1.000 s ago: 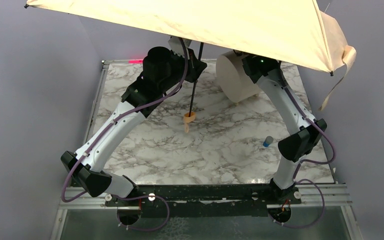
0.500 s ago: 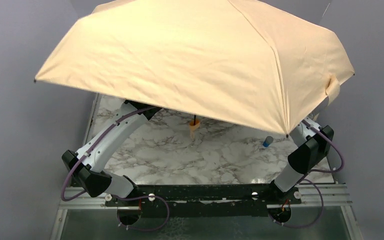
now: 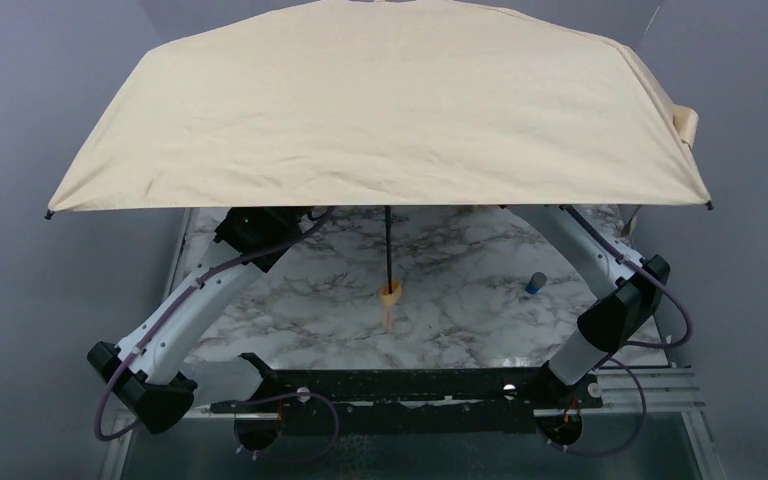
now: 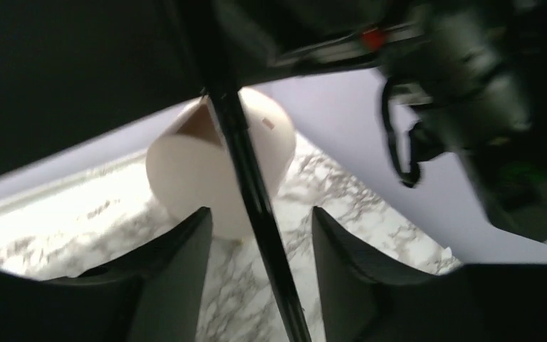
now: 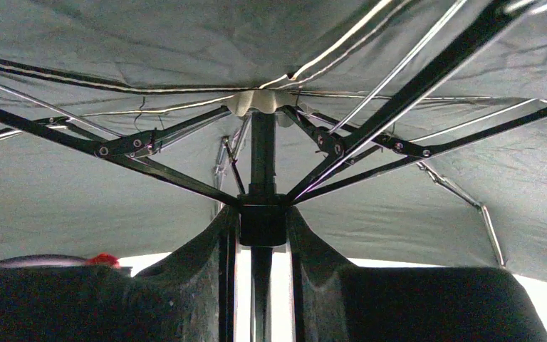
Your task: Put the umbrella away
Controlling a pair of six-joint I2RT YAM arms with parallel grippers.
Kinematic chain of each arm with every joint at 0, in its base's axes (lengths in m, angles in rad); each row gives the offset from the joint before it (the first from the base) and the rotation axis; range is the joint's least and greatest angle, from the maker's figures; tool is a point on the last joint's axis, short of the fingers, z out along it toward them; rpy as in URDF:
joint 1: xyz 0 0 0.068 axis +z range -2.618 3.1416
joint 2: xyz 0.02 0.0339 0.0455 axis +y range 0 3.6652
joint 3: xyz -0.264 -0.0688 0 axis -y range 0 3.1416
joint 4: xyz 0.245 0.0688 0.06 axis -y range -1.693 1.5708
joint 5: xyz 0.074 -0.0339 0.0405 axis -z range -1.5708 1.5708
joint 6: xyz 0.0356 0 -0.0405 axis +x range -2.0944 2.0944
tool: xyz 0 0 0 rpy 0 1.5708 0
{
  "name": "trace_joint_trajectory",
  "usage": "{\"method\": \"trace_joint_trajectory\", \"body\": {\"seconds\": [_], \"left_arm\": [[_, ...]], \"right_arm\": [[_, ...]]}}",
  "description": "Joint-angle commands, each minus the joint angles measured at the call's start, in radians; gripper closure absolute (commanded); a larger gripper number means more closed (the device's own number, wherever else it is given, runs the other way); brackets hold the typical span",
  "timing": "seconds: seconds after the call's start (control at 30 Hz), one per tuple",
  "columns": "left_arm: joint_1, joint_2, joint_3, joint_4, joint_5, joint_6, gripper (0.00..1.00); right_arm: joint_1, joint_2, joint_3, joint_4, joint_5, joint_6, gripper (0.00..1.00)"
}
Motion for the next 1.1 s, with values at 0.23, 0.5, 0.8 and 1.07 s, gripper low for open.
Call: {"method": "trace_joint_trajectory", "body": {"seconds": [0.23, 0.5, 0.8, 1.07], "left_arm": [[0.001, -0.152, -0.187, 0.208, 0.247, -0.065, 0.43], [0.002, -0.139, -0.276, 0.312, 0.308, -0.148, 0.43], [0.001, -0.167, -0.36, 0.352, 0.301, -0.178, 0.77], [0.002, -0.108, -0.211, 0.304, 0.186, -0.14, 1.0]], "right_arm": [[-0.018, -0.049, 0.099, -0.018, -0.057, 0.101, 0.99], [-0.022, -0.052, 0.068, 0.037, -0.056, 0.147, 0.99], [-0.035, -0.061, 0.06, 0.044, -0.058, 0.141, 0.99], [-0.029, -0.103, -0.083, 0.031, -0.145, 0.081, 0.99]]}}
